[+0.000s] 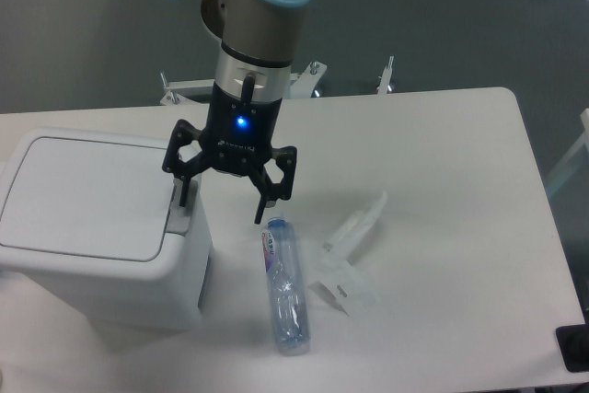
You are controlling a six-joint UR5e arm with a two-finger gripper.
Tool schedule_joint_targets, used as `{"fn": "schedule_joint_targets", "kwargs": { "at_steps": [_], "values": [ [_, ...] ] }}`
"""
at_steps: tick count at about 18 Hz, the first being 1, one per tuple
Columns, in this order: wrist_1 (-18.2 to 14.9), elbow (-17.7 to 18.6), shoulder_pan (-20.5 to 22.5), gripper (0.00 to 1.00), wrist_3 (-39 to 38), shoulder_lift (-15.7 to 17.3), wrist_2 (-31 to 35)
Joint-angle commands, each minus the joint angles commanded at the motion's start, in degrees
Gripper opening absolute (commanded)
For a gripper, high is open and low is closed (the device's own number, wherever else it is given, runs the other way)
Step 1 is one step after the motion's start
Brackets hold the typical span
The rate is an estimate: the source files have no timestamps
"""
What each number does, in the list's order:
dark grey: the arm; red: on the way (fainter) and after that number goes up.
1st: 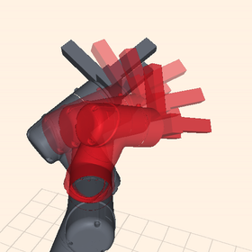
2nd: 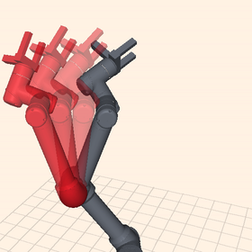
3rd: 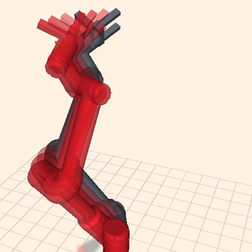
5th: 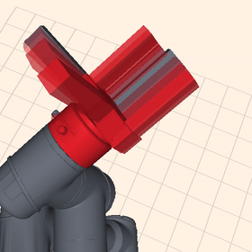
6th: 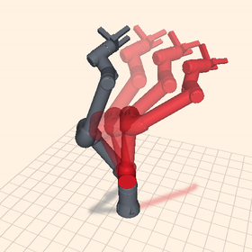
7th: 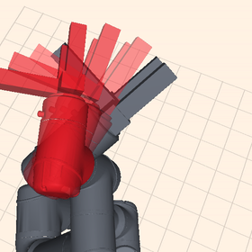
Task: Open the trash can
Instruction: 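Press the gripper fingers down onto the grey button beside the lid, then hold the gripper on the button while the lid swings open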
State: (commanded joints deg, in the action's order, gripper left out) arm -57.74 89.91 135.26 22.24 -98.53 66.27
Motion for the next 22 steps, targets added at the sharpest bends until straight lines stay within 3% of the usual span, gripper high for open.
{"fn": "schedule_joint_targets", "kwargs": {
  "at_steps": [22],
  "values": [
    [0.0,0.4,0.0,1.00,0.1,-0.4,1.2]
  ]
}}
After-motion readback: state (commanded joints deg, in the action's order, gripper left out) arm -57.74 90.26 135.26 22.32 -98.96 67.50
